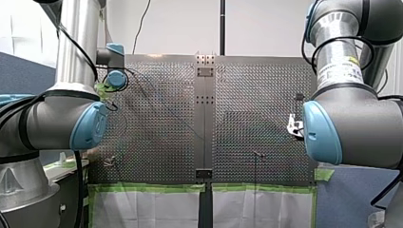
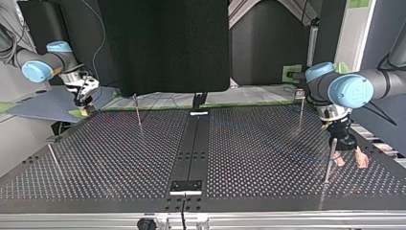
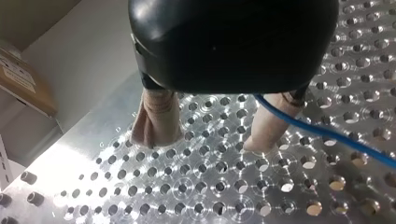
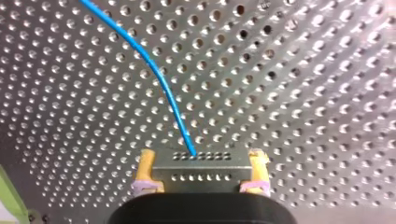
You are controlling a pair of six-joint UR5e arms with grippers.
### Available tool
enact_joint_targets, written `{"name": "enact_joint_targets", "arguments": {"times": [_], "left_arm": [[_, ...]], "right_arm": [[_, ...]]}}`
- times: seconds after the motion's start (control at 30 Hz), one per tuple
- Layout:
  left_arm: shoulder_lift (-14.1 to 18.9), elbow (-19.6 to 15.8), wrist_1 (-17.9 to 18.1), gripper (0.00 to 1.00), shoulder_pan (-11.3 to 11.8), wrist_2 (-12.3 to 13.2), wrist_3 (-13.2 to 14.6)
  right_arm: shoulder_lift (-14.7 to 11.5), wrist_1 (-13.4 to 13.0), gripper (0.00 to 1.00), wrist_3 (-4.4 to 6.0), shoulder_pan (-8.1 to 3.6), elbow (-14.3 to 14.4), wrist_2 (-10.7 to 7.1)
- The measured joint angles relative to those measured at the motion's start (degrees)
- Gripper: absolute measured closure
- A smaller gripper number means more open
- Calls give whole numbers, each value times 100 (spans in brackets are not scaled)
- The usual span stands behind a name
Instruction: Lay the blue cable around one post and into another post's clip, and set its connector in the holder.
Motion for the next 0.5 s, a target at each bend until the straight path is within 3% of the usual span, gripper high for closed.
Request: {"name": "enact_joint_targets", "arguments": {"times": [0.17, 0.33, 0.5], "left_arm": [[1, -2, -7, 0, 2, 3, 4], [1, 1, -14, 0, 1, 6, -8], [0, 1, -21, 0, 4, 7, -11]], "right_arm": [[-248, 245, 100, 32, 63, 6, 162], [-501, 498, 100, 165, 156, 5, 119], [-767, 763, 100, 172, 255, 4, 59]]}}
